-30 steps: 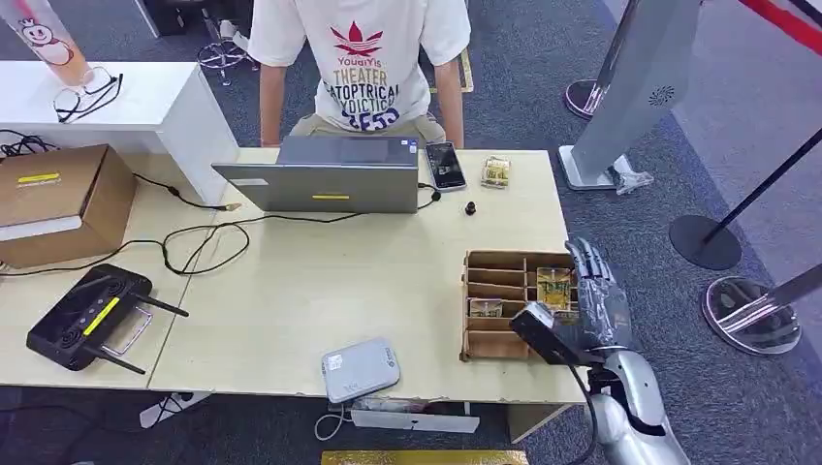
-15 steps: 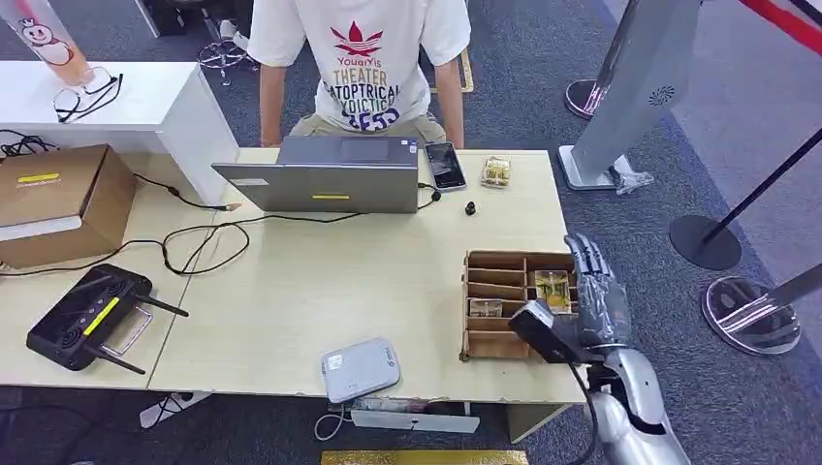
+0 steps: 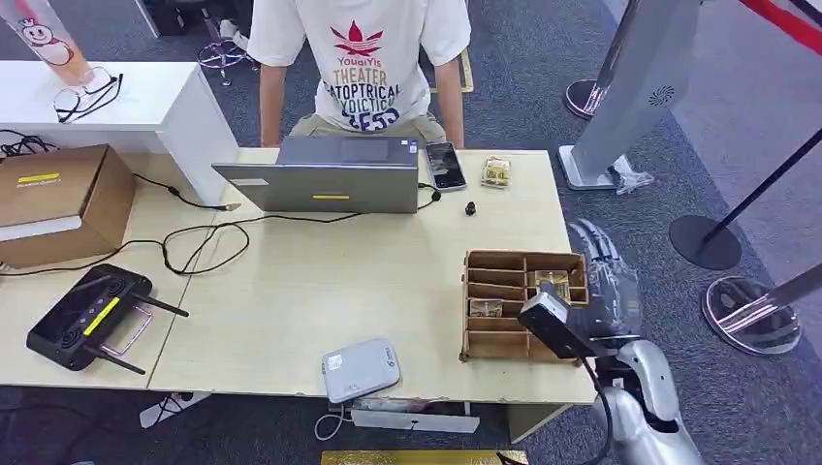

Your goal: Pass the card to the sensor for recognition and then transmit it.

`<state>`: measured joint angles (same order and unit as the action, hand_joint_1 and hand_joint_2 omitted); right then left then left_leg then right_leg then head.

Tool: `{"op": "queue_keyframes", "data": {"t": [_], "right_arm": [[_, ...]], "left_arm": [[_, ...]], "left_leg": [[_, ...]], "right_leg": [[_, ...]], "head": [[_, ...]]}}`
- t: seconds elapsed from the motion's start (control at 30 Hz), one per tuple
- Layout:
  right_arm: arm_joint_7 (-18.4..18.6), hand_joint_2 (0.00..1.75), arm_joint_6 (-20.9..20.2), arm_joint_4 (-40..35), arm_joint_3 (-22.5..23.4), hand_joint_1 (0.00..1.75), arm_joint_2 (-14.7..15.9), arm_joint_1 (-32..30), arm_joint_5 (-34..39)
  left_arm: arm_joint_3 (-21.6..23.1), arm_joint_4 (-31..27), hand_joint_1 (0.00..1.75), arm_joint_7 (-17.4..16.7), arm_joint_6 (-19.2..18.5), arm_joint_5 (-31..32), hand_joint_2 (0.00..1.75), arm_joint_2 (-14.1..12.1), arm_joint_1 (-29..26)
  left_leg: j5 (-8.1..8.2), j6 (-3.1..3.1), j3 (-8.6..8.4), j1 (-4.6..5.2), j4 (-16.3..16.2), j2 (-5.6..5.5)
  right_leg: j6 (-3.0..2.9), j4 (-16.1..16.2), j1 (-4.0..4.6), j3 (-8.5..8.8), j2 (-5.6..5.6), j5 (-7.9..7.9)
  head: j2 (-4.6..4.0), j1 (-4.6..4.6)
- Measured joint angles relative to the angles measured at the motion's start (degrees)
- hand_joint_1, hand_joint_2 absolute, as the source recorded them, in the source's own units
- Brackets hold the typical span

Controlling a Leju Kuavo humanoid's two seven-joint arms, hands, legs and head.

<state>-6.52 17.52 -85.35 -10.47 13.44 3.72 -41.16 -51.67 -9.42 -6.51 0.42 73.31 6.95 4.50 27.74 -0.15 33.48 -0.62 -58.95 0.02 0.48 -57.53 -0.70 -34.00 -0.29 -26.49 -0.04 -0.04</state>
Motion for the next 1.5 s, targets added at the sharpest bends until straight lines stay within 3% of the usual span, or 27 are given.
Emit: {"op": "queue_keyframes", "data": {"t": [0.47, 0.53, 0.87, 1.03, 1.5], "right_arm": [[4.83, 1.75, -8.22, -3.87, 0.96, 0.47, 3.15, -3.75, -1.99], [4.99, 1.75, -8.53, -4.31, 1.16, 0.59, 3.41, -4.24, -2.32], [6.52, 1.75, -10.39, -6.19, 3.39, 0.47, 4.0, -6.73, -3.04], [6.82, 1.75, -12.58, -7.02, 4.44, 0.51, 4.0, -7.8, -4.76], [6.82, 1.75, -12.71, -7.5, 5.38, 0.58, 4.0, -8.71, -4.85]], "left_arm": [[0.0, 0.0, 0.0, -0.28, 0.24, 0.77, 0.0, 0.35, 0.12], [0.0, 0.0, 0.0, -0.63, 0.35, 0.92, 0.0, 0.46, 0.26], [0.15, 0.0, 0.0, -1.05, 0.37, 1.62, 0.0, 0.66, 0.86], [0.17, 0.0, 0.0, -1.18, 0.57, 1.62, 0.0, 0.81, 0.93], [0.22, 0.0, 0.0, -1.2, 0.59, 1.77, 0.0, 1.14, 0.97]], "left_leg": [[0.01, 0.0, 0.01, 0.0, 0.0, 0.0], [0.02, 0.0, 0.0, 0.0, 0.0, 0.0], [0.03, 0.02, 0.0, 0.0, 0.0, 0.0], [0.04, 0.02, 0.0, 0.0, 0.0, 0.0], [0.03, 0.02, 0.0, 0.0, 0.0, 0.01]], "right_leg": [[0.0, 0.01, 0.0, 0.0, 0.01, 0.0], [0.0, 0.01, 0.0, 0.0, 0.01, 0.0], [0.0, 0.01, 0.0, 0.0, 0.01, 0.0], [0.01, 0.01, 0.0, 0.0, 0.01, -0.01], [0.01, 0.01, 0.0, 0.0, 0.01, -0.01]], "head": [[0.0, 0.0], [0.0, 0.0], [0.0, 0.0], [0.0, 0.0], [0.0, 0.0]]}}
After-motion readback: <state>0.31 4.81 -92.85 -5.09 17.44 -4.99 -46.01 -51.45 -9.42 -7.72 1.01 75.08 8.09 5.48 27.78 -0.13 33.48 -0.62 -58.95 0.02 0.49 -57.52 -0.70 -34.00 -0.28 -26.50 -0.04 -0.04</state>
